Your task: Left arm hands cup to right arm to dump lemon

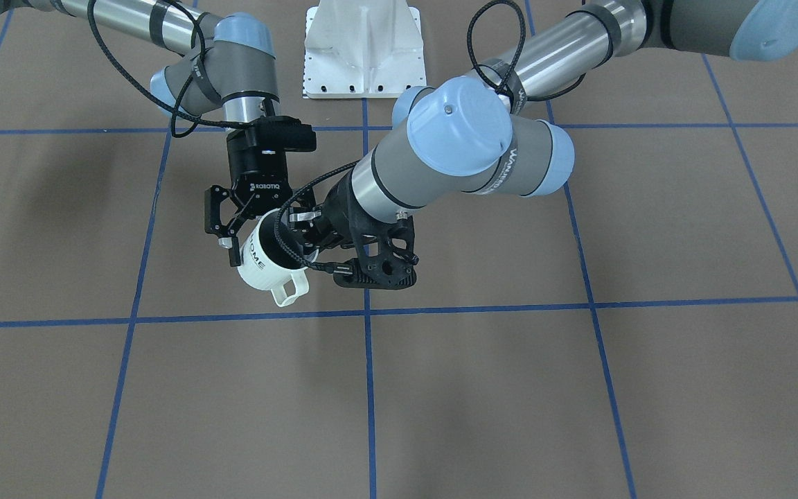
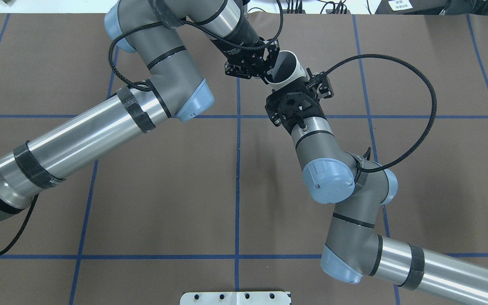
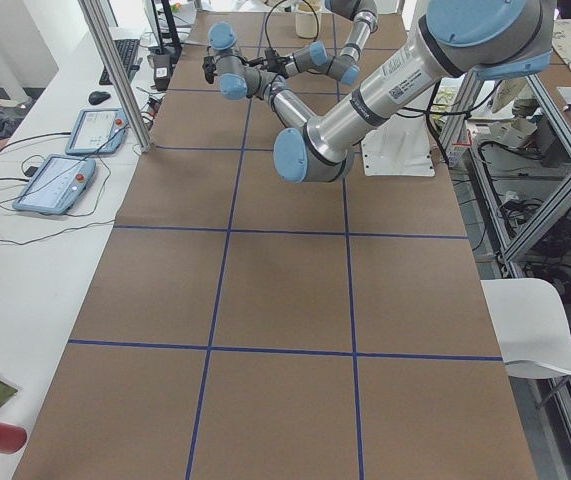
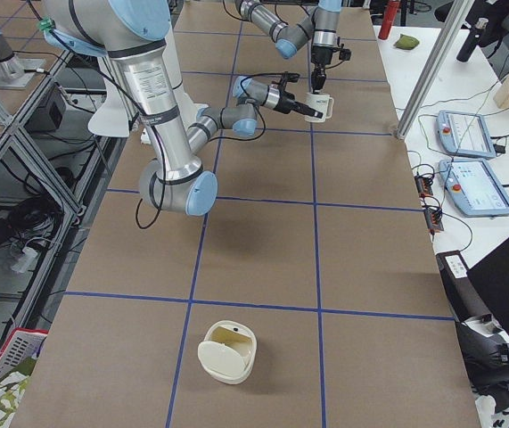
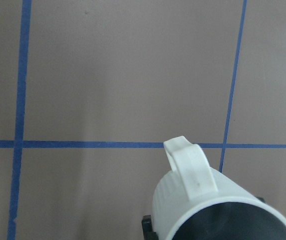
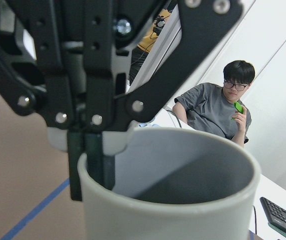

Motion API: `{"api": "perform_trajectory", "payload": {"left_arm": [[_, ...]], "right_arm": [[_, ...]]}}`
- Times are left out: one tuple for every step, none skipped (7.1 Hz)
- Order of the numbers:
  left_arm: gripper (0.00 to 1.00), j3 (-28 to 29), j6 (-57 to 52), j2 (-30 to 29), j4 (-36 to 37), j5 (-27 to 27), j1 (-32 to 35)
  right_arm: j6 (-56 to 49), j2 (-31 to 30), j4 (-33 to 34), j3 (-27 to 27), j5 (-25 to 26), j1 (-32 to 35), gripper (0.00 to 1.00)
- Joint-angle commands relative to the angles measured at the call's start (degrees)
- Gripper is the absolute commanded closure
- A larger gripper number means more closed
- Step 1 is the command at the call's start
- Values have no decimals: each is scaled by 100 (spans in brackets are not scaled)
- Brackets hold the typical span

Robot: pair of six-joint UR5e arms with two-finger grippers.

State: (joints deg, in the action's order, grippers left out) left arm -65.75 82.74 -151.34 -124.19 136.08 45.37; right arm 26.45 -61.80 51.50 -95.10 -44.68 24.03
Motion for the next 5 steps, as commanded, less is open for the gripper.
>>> {"api": "perform_trajectory", "payload": {"left_arm": [[100, -8, 14, -1, 0, 7, 68], [100, -8, 14, -1, 0, 15, 112], [100, -8, 14, -1, 0, 15, 199], [100, 0, 14, -1, 0, 15, 348], [100, 27, 14, 16, 9, 7, 550]], "right_arm": [[0, -42, 0, 0, 3, -13, 0], [0, -60, 0, 8, 3, -13, 0], [0, -60, 0, 9, 3, -13, 0], [0, -60, 0, 9, 3, -21, 0], [0, -60, 0, 9, -6, -13, 0]]}}
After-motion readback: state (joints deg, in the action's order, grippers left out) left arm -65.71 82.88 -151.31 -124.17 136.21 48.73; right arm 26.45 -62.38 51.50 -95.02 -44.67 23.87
